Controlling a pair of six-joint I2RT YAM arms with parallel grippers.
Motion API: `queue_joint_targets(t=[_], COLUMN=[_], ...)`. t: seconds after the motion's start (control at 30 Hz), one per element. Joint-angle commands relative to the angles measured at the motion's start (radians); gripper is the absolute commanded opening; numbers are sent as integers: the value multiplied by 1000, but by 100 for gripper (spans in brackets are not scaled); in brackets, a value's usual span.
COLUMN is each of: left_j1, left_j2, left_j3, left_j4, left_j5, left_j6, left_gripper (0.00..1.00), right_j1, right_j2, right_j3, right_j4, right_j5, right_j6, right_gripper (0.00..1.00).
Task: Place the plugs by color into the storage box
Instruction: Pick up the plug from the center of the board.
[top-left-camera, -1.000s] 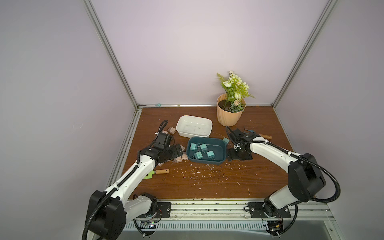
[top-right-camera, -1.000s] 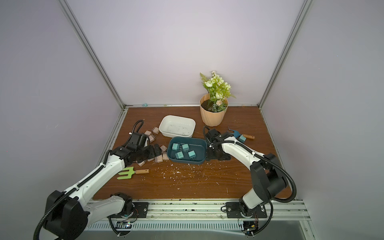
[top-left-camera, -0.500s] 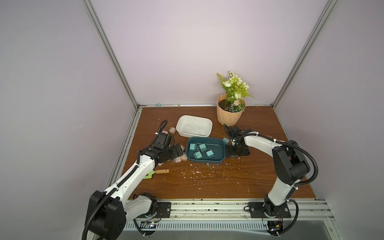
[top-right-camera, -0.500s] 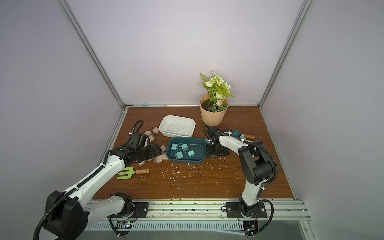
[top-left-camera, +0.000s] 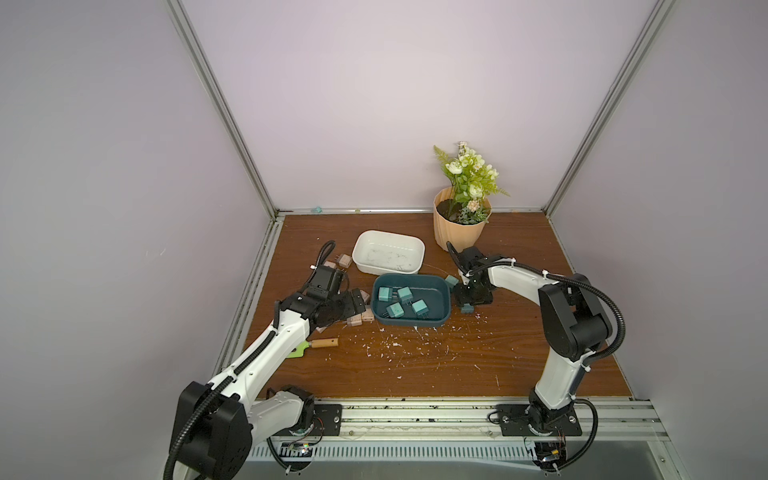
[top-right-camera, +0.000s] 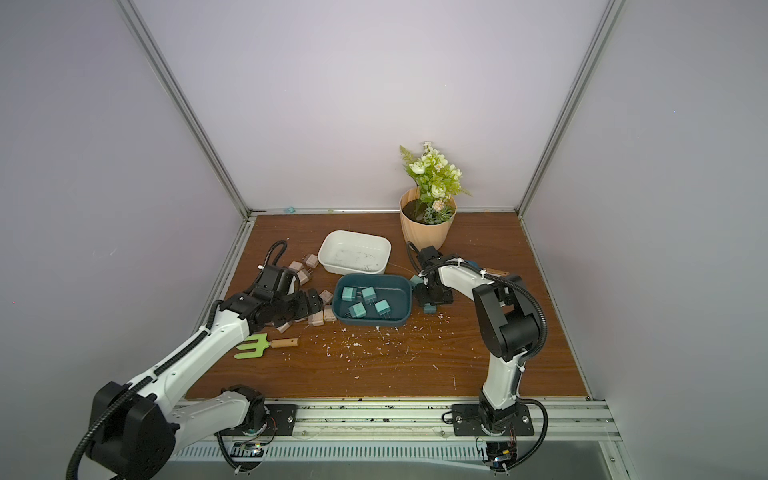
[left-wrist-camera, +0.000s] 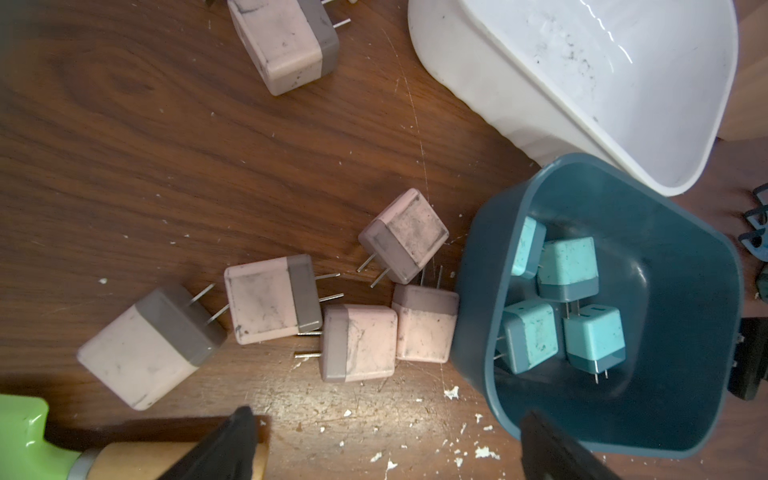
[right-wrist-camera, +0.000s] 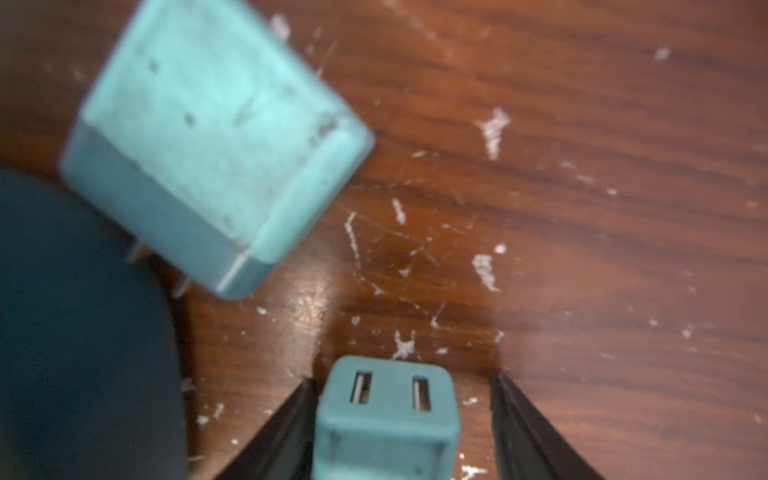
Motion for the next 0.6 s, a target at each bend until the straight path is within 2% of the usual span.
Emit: queue_joint_targets(t=[0.0, 0.1, 0.23, 0.47, 0.57], left_j1=[-6, -5, -6, -6, -6], left_j2=[5, 11, 26, 36, 36], left_j3=[14, 11, 25, 46, 50], left_j4=[-12, -4, -1, 6, 4], left_j5=[-11, -6, -6, -11, -12], left_j6=[0, 0, 4, 1, 0], left_gripper=[100, 100, 100, 100, 100], right_j1=[0, 0, 0, 10, 26], right_j2=[-59, -87, -131, -180, -170], right_j3=[-68, -105, -80, 129, 209], right_j4=[10, 19, -19, -151, -182], right_j5=[-64, -68, -50, -50, -94], right_j6=[32, 46, 53, 55, 65], right_gripper=[57, 51, 48, 46, 45])
